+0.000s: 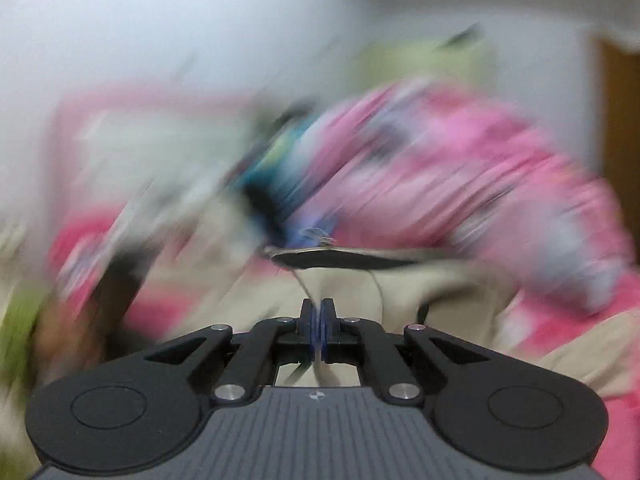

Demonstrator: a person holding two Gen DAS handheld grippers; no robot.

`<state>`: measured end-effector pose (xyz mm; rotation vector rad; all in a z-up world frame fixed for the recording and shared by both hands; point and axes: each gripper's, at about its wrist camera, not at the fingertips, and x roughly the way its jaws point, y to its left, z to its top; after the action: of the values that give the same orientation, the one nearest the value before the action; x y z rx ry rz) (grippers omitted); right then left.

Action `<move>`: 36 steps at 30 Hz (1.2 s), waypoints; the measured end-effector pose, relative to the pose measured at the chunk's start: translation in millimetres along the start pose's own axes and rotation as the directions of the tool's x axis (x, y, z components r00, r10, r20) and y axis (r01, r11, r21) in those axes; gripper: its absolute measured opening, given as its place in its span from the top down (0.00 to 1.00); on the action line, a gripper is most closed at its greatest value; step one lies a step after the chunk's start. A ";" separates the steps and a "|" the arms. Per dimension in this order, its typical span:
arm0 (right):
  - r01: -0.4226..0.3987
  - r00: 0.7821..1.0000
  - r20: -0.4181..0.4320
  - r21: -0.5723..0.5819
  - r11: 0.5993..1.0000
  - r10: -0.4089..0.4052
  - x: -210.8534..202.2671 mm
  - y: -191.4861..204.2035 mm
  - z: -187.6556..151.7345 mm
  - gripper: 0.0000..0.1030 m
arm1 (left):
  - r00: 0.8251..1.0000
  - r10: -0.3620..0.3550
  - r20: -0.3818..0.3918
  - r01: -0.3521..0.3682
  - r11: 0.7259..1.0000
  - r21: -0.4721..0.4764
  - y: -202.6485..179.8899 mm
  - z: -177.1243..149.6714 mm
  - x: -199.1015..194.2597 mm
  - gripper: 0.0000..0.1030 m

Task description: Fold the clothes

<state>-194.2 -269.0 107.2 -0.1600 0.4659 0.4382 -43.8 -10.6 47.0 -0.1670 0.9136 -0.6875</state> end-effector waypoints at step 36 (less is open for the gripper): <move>0.004 1.000 0.016 0.697 0.717 -0.021 22.9 -143.0 34.6 0.59 | 0.990 -0.139 -0.023 0.139 0.930 0.339 -52.1 8.1 32.2 0.51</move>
<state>-98.7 -380.0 134.3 0.5859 0.5810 0.2218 -49.0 -72.0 51.8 0.0772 0.7719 -0.9668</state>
